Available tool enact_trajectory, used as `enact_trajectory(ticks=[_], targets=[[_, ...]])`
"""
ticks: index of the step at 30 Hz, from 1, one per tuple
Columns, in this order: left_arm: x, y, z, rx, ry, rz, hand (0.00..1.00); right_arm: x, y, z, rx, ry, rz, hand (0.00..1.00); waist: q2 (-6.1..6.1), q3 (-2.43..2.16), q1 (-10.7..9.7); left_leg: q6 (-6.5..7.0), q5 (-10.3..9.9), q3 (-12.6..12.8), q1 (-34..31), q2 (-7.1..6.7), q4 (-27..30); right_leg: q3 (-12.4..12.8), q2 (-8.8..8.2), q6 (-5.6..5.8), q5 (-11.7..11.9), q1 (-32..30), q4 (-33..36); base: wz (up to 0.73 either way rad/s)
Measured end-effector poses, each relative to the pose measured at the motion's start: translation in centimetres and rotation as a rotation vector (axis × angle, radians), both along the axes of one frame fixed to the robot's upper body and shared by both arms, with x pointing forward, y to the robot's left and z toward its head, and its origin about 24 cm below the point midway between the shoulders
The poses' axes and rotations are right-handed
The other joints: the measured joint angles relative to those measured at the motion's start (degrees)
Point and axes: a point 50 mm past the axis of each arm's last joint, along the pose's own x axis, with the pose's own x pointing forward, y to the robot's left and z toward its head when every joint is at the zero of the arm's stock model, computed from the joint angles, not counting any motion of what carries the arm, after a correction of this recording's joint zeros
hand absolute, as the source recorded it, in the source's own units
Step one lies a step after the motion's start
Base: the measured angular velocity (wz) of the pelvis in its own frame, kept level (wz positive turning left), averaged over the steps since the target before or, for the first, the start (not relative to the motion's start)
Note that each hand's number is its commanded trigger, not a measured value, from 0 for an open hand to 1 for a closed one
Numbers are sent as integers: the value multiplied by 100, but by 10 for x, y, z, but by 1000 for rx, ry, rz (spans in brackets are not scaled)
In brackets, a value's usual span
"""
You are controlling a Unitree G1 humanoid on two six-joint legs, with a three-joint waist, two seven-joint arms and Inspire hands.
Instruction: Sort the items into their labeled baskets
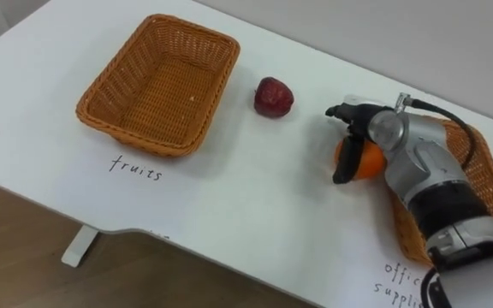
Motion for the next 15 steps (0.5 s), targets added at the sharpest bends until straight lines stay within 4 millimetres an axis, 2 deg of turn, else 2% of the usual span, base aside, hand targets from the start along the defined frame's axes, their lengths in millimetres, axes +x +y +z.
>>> enact_trajectory(ticks=[2, 8, 15], targets=[[1, 0, 0, 1, -3, -1, 0, -1, -4, -3, -4, 14, -19, 0, -10, 5, 47, 0, 0, 3, -22, 2, -1, 4, 2, -3, 2, -24, 1, 0], [2, 1, 0, 3, -1, 0, 0, -2, -8, -7, -12, 20, -43, 0, -78, 58, 117, -2, 2, 2, -82, 4, 37, 5, 3, -11, 8, -86, 1, 0], [13, 0, 2, 4, -22, -23, 0, -1, -6, -7, -35, -5, -35, 0, -78, 60, 169, -3, 1, -10, -129, 5, 67, 2, 4, -10, 8, -114, -2, 0]])
